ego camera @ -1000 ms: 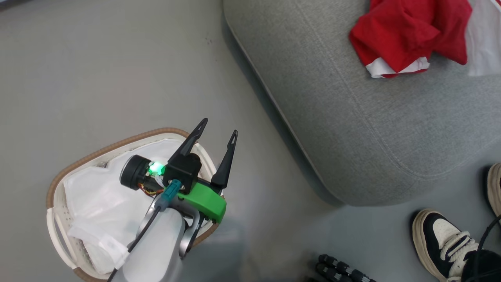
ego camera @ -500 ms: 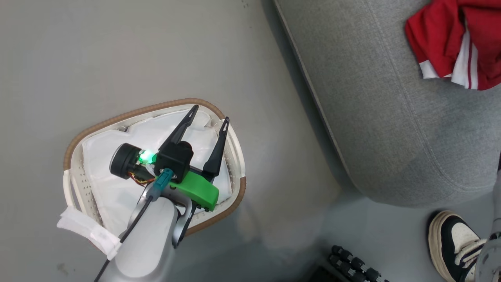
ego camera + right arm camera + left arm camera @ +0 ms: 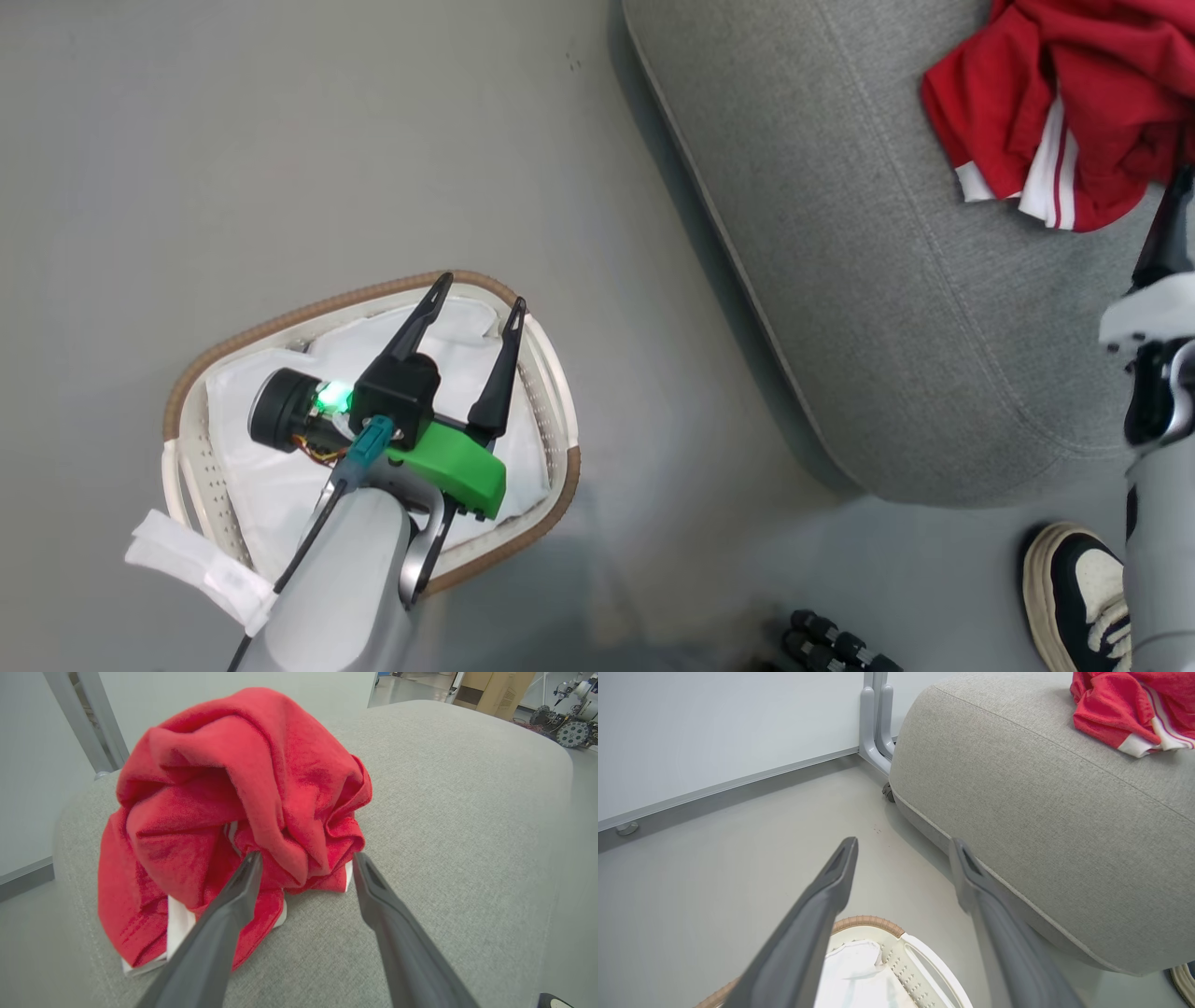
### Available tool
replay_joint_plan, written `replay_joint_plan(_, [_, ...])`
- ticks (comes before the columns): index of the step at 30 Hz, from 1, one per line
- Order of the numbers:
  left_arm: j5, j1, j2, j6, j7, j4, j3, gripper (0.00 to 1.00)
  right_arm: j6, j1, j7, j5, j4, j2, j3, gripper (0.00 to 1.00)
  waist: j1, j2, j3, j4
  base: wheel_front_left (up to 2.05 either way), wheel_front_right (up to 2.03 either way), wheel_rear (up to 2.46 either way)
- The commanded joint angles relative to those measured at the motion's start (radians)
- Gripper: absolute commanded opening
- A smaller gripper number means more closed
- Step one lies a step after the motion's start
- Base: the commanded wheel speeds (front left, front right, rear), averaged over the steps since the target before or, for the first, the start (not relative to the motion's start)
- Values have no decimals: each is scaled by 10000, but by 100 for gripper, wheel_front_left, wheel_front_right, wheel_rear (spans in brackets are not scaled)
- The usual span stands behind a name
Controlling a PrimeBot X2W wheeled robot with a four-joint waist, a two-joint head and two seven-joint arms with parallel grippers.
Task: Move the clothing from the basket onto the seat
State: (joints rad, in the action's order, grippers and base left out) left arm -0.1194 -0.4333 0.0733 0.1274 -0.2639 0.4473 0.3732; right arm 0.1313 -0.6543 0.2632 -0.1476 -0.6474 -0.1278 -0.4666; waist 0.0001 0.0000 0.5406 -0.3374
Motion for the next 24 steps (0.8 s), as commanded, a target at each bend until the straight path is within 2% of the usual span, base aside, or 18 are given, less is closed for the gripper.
replay_joint_plan(1, [-34, 231, -25, 29, -8, 7, -86, 100, -11, 414, 22, -10, 174, 85, 81, 100, -1, 0, -383, -33, 0, 0, 0])
replay_joint_plan(6, [-56, 532, -84, -100, -8, -18, -363, 100, -11, 1333, 22, -190, 724, 293, 800, 100, -1, 0, -885, 109, 0, 0, 0])
replay_joint_plan(12, [-105, 1005, -114, -397, -8, -239, -1006, 100, -11, 2069, 22, -485, 1392, 467, 2225, 100, -1, 0, -1432, 475, 0, 0, 0])
replay_joint_plan(24, [69, 1834, -184, -949, -8, -831, -2346, 100, -11, 2239, 21, -938, 2163, 720, 4843, 100, -1, 0, -2362, 1866, 0, 0, 0])
